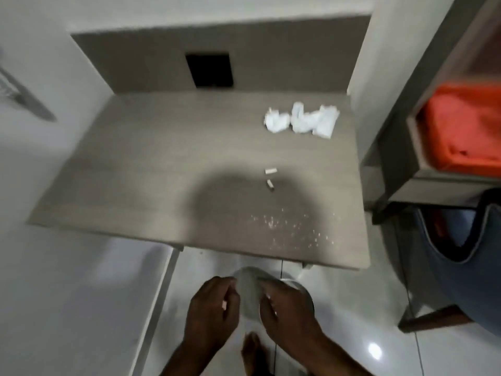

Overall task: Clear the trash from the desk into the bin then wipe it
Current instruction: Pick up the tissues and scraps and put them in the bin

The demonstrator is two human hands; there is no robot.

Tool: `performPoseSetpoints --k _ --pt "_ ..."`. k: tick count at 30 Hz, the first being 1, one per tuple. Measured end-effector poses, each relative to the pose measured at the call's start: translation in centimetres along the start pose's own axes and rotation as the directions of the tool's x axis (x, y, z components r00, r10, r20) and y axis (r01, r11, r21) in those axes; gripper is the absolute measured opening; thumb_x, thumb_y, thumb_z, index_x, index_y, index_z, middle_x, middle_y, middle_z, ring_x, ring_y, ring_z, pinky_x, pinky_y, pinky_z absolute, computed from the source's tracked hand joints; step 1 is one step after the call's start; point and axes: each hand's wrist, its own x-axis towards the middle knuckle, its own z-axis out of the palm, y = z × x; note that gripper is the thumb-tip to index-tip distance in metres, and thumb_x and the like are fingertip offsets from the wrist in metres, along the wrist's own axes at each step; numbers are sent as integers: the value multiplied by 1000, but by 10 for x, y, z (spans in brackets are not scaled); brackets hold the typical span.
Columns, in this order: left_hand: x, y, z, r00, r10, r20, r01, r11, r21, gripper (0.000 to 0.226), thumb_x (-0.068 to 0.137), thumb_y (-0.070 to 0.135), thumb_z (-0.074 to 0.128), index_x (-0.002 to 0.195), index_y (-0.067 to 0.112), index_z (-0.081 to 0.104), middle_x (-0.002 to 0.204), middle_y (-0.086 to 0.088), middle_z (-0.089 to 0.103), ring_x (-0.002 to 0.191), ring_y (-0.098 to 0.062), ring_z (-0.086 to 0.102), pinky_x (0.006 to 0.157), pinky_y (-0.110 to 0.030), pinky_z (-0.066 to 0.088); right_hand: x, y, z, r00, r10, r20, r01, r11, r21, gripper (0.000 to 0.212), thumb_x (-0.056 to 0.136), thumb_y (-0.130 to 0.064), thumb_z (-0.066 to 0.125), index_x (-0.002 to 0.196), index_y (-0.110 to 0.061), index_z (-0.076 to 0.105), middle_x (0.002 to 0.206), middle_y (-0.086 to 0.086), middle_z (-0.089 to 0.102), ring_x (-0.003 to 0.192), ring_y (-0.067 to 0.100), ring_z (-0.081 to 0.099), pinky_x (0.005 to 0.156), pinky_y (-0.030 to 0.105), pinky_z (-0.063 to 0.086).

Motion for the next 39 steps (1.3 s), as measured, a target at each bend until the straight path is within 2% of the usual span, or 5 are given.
performPoseSetpoints --k 7,20,29,32,39 --pt "132 55 -73 948 279 -156 -242 945 218 18 90 17 55 90 9 70 84 -10 70 78 -27 64 70 -34 53 109 -66 -123 879 -186 -439 130 979 -154 23 87 -10 65 108 -15 75 106 6 77 97 25 71 86 32 53" --pt "265 49 -21 709 526 471 -698 620 359 39 96 38 38 121 19 62 124 -8 60 115 -27 51 93 -40 47 243 -25 -158 993 -93 73 115 903 -414 19 83 -16 65 95 -13 79 95 13 74 88 31 69 81 34 56" --pt "95 78 -30 894 373 -249 -390 920 -23 16 91 25 57 102 23 69 96 1 67 80 -14 63 73 -24 54 47 4 -92 820 -207 -533 230 973 -24 13 93 -21 58 99 -24 69 97 -7 63 85 5 63 71 16 49" --pt "16 61 27 961 187 -204 -225 957 -182 15 87 31 61 98 32 70 96 13 67 72 9 50 71 -6 45 -12 53 -17 799 -15 -601 194 952 235 14 90 -19 69 102 -24 76 102 -7 66 87 9 69 67 17 54" --pt "0 -28 211 909 -316 272 303 949 92 18 85 22 57 92 15 73 89 -8 73 80 -24 71 67 -28 54 0 225 130 890 377 -257 -380 924 39 18 98 -25 58 105 -20 75 101 6 64 90 24 67 74 31 57"
